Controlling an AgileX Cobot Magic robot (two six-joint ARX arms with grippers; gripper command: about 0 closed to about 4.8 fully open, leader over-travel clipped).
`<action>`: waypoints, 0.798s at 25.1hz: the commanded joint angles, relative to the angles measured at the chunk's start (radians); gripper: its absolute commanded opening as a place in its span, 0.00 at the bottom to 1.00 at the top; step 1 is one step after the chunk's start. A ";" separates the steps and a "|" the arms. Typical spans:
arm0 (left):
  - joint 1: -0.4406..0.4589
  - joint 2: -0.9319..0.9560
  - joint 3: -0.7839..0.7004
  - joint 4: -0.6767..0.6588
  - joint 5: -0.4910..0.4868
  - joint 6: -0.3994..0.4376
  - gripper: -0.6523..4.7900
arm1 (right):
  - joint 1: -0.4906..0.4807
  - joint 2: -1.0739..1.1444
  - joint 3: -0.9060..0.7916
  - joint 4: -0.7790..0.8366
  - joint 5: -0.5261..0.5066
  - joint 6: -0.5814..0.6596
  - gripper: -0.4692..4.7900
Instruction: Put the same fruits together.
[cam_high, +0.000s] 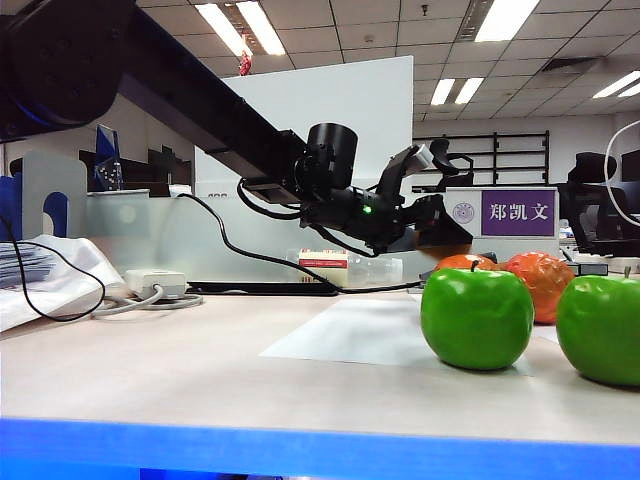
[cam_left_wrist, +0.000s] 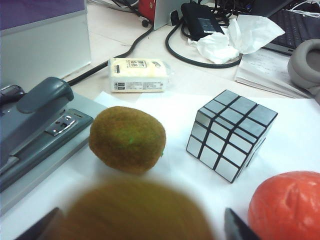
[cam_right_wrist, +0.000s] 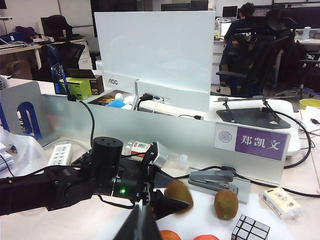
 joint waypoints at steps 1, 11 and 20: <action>-0.003 -0.001 0.003 0.009 0.000 -0.003 0.87 | 0.000 0.002 0.006 0.014 0.004 -0.003 0.08; -0.003 -0.002 0.004 0.063 0.002 -0.039 0.93 | 0.000 0.003 0.005 0.013 0.003 -0.003 0.08; 0.016 -0.026 0.235 0.100 0.084 -0.222 0.92 | 0.002 0.014 0.006 0.051 -0.001 -0.003 0.08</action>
